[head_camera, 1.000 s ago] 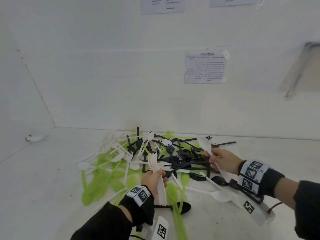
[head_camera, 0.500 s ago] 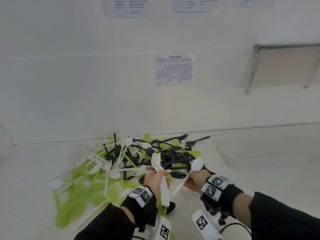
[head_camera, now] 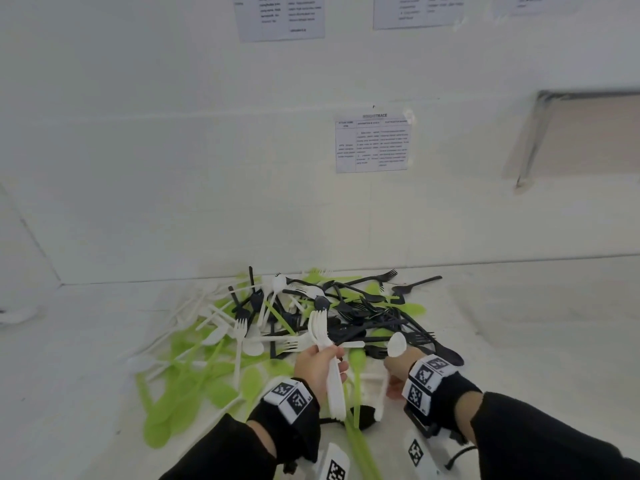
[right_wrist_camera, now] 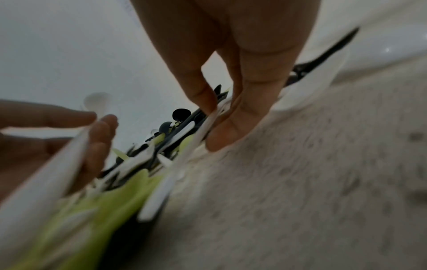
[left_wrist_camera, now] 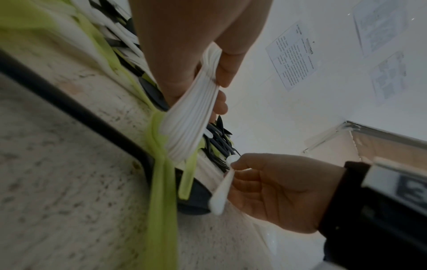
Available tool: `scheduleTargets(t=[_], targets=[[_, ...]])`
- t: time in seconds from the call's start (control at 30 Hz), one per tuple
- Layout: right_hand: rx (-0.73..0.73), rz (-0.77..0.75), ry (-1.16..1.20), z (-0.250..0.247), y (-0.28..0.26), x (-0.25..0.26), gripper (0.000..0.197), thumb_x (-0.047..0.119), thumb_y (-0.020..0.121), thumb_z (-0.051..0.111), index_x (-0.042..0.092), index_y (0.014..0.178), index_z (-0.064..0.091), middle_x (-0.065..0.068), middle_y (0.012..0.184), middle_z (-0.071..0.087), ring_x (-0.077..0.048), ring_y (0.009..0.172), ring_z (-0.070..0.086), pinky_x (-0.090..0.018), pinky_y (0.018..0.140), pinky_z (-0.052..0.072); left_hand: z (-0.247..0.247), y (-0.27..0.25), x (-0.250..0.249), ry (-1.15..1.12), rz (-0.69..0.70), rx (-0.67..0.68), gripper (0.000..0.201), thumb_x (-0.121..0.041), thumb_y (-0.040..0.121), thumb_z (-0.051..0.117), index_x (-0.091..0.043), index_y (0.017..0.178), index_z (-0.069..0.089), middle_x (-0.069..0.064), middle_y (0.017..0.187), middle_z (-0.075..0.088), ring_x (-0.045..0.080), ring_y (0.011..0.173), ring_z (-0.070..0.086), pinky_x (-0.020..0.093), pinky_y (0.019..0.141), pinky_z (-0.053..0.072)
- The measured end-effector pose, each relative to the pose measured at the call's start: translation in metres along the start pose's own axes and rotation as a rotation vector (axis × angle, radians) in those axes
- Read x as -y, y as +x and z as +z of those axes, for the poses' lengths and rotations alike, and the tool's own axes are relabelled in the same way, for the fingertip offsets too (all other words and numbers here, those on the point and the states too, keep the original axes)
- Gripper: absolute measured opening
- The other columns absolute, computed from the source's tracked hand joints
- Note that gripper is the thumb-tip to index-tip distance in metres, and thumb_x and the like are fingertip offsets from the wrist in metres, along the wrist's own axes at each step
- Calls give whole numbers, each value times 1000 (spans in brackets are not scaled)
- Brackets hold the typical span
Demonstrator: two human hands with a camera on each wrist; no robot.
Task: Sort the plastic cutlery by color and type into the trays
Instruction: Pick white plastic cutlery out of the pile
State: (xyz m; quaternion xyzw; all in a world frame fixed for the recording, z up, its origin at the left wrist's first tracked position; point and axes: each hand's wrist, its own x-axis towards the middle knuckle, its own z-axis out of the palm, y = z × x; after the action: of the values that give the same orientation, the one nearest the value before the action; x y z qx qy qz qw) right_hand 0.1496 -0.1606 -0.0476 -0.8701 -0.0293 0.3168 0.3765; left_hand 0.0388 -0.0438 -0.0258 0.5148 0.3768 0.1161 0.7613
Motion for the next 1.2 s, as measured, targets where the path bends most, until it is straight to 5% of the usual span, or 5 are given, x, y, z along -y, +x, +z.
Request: scheduleTargets(t=[0.1, 0.43, 0.53, 1.03, 1.2], targets=[[5, -8, -227, -5, 2, 2, 21, 30, 81, 55, 9, 77, 56, -11, 97, 69, -27, 93, 68, -41, 88, 54, -5, -1, 1, -3, 0, -9, 17, 1, 93, 48, 0, 78, 56, 14, 71, 56, 22, 58, 51, 30, 56, 43], [23, -578, -175, 1, -33, 57, 29, 19, 99, 38, 9, 100, 65, 6, 75, 59, -9, 66, 53, -22, 67, 47, -4, 5, -3, -106, 16, 68, 19, -1, 97, 41, 1, 86, 56, 14, 74, 53, 24, 65, 51, 35, 63, 45], [13, -589, -184, 15, -36, 58, 30, 16, 96, 41, 12, 81, 66, -8, 85, 66, -25, 80, 61, -36, 83, 52, -1, 5, -5, -158, 20, 115, 21, -3, 99, 39, 4, 108, 58, 18, 85, 62, 24, 66, 62, 32, 57, 53], [-94, -528, -67, 29, -30, 34, 7, 22, 88, 60, 20, 93, 56, 7, 82, 57, -12, 84, 57, -21, 77, 49, -1, 19, 6, 15, 27, 29, 27, -6, 96, 46, 7, 117, 58, 27, 107, 64, 39, 96, 62, 51, 90, 50], [14, -470, -96, 24, -30, 38, 21, 20, 91, 50, 12, 109, 60, -1, 95, 62, -18, 91, 61, -32, 87, 53, 2, 17, 9, -54, -13, 78, 24, -5, 98, 42, 3, 114, 58, 26, 110, 62, 32, 86, 61, 41, 69, 53]])
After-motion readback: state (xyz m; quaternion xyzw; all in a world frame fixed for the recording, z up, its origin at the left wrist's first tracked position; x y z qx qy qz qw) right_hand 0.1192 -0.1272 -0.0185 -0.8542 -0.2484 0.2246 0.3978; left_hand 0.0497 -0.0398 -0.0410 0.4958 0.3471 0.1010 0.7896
